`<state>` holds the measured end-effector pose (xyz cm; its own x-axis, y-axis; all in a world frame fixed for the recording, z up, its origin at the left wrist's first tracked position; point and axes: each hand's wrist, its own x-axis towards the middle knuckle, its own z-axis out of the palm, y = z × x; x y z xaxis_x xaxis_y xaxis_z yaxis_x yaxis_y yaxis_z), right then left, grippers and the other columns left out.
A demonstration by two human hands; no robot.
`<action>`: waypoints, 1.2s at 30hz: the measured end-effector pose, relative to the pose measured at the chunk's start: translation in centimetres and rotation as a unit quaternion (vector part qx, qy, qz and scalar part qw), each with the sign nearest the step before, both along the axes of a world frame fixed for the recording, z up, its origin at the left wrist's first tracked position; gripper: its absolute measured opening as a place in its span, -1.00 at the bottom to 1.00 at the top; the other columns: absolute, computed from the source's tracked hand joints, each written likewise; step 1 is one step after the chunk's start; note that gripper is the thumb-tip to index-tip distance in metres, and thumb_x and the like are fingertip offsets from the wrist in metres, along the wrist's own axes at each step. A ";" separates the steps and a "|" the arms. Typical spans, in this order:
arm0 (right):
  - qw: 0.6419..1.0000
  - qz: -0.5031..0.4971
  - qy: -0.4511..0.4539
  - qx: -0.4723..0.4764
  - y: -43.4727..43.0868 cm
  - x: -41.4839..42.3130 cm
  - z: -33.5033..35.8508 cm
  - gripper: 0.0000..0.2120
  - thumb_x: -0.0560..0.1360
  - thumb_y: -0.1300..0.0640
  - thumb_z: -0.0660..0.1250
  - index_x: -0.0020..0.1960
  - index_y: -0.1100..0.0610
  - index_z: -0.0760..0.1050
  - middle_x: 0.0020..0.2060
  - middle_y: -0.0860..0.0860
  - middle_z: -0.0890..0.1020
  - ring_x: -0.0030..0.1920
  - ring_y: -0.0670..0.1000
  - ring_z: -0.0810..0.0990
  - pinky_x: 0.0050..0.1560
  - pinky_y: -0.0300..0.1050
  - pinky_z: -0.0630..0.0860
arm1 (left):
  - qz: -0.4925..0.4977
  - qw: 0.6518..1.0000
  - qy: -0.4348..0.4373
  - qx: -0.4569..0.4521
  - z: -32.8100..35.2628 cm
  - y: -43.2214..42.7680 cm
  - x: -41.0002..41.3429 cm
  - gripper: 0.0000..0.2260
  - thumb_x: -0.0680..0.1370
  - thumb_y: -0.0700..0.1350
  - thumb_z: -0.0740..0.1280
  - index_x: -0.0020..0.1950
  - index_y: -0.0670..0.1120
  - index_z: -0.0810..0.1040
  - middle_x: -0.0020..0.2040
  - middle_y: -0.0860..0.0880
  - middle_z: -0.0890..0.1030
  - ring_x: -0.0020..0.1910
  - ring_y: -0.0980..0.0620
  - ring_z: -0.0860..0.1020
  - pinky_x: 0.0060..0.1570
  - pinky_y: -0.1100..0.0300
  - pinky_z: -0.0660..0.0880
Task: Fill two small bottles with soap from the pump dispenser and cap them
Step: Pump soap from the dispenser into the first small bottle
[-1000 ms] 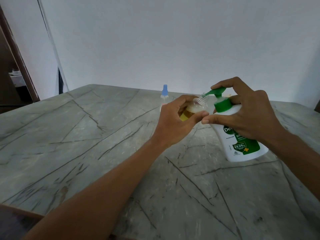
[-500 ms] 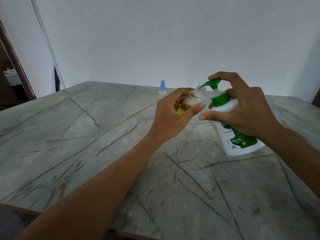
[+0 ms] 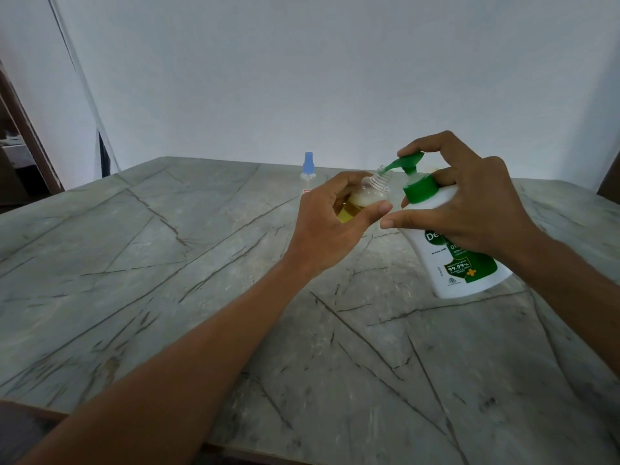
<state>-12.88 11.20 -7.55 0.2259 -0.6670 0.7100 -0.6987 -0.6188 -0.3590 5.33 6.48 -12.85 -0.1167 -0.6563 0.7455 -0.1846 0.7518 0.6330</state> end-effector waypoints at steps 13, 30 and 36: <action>1.000 0.014 -0.024 0.004 0.3 0.0 0.0 -0.27 0.03 -0.29 0.55 0.13 -0.15 0.40 -0.26 -0.36 0.53 -0.20 -0.40 0.58 -0.21 -0.55 0.45 | 0.014 0.999 -0.018 -0.023 0.0 0.0 0.1 -0.61 0.44 -0.08 0.52 0.23 -0.13 0.57 0.05 0.08 0.64 0.02 0.12 0.65 0.02 0.32 0.58; 1.000 -0.009 -0.018 0.015 0.0 -0.3 0.1 -0.28 0.02 -0.33 0.52 0.11 -0.17 0.40 -0.24 -0.12 0.63 -0.25 -0.16 0.66 -0.23 -0.32 0.58 | 0.009 0.999 -0.022 -0.032 -0.1 -0.1 0.0 -0.62 0.43 -0.10 0.53 0.21 -0.14 0.58 0.04 0.07 0.65 0.01 0.12 0.65 0.03 0.31 0.58; 1.000 0.014 0.005 0.017 -0.2 -0.4 0.0 -0.20 0.10 -0.36 0.49 0.28 -0.23 0.34 -0.22 -0.16 0.68 -0.20 -0.19 0.66 -0.16 -0.45 0.51 | 0.016 0.999 -0.011 -0.025 0.0 -0.3 0.2 -0.64 0.46 -0.08 0.50 0.22 -0.11 0.57 0.07 0.02 0.66 0.03 0.09 0.66 0.03 0.21 0.61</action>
<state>-13.30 11.03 -7.57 0.2526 -0.6831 0.6852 -0.6846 -0.6266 -0.3723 5.50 6.22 -12.83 -0.1129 -0.6227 0.7743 -0.2237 0.7752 0.5908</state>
